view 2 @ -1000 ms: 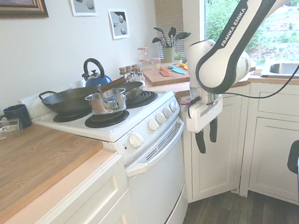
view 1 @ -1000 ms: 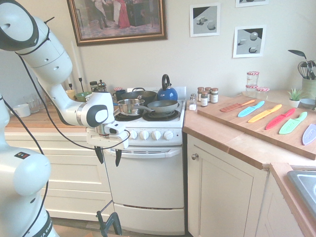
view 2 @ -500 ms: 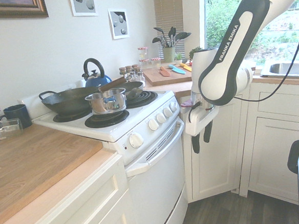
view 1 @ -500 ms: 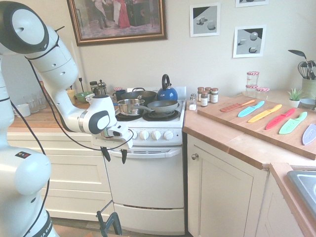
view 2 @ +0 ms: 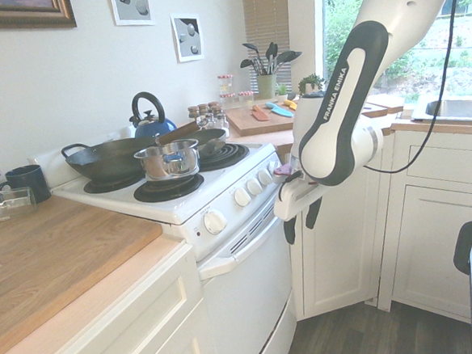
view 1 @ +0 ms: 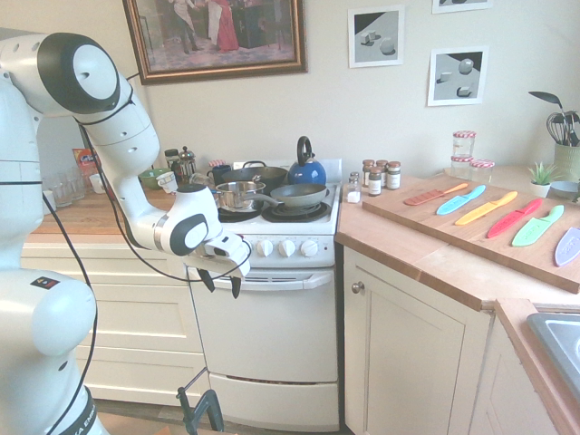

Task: Open the oven

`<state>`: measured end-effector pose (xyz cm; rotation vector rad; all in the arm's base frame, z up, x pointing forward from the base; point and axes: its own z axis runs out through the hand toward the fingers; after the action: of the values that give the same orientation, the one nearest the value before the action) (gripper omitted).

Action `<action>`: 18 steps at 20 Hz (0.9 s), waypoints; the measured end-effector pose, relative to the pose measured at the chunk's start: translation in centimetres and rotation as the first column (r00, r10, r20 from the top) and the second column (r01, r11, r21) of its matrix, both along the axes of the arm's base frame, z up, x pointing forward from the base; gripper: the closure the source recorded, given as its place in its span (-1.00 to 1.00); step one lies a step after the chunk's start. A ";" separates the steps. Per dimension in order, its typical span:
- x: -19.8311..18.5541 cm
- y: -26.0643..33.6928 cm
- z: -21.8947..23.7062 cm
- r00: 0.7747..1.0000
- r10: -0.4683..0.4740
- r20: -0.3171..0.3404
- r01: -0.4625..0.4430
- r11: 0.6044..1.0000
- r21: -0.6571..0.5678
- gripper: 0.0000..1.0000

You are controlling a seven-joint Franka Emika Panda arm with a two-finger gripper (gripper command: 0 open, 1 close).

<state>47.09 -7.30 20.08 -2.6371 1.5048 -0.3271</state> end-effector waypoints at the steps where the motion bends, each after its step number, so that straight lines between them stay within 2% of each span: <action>1: 0.7 0.1 0.1 1.000 -0.008 0.016 0.008 1.000 0.001 -1.00; 6: 3.1 -1.5 -0.9 0.994 -0.093 0.049 0.093 0.996 0.005 -1.00; 9: 4.2 -2.3 -1.4 0.982 -0.171 0.074 0.171 0.985 0.007 -1.00; 15: 7.1 -0.9 -1.1 0.926 -0.358 0.117 0.354 0.934 0.057 -1.00; 18: 7.8 -0.3 -2.0 0.897 -0.432 0.088 0.428 0.902 0.066 -1.00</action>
<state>54.89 -7.65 18.11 -2.1904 2.0240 -0.4424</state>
